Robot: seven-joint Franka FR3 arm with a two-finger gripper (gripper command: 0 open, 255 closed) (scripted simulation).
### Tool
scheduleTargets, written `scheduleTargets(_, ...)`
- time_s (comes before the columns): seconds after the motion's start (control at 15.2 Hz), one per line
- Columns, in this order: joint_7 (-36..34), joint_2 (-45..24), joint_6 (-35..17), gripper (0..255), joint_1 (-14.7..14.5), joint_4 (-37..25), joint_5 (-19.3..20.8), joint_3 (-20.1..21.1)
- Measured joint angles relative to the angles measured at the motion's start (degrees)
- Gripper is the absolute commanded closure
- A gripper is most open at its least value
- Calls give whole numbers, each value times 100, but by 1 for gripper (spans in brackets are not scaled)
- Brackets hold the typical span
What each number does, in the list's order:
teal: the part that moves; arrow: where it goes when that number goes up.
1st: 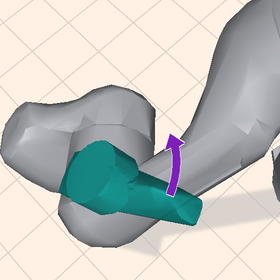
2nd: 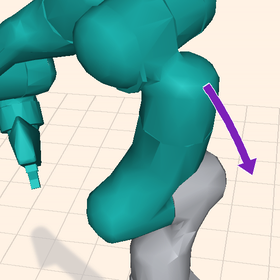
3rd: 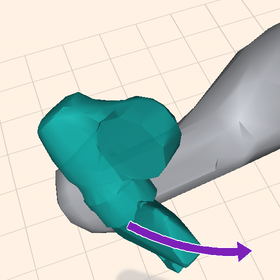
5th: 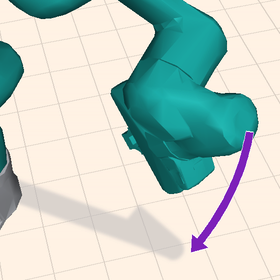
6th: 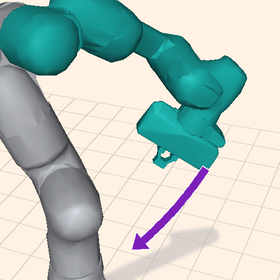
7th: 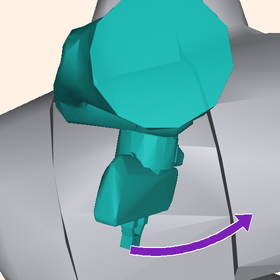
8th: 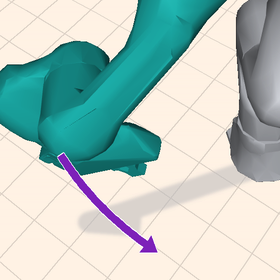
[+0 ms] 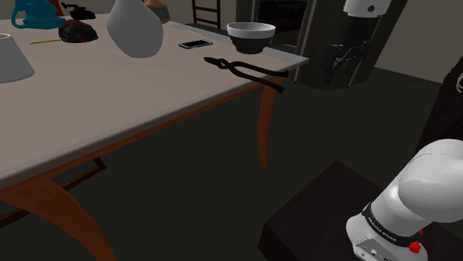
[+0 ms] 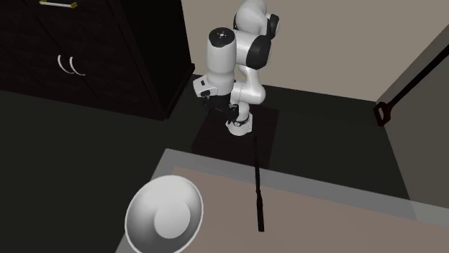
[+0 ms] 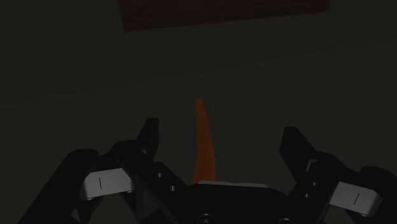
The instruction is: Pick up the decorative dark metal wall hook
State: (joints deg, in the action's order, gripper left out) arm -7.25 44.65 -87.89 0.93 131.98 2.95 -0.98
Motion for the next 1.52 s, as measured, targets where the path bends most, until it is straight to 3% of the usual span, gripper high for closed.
scheduleTargets(0.46,37,-932,-117,0,-240,-787,-250,177)
scheduleTargets(0.99,6,-2460,-38,0,-587,-2372,-587,541)
scheduleTargets(1.52,-20,-4100,380,0,-883,-4429,-710,885)
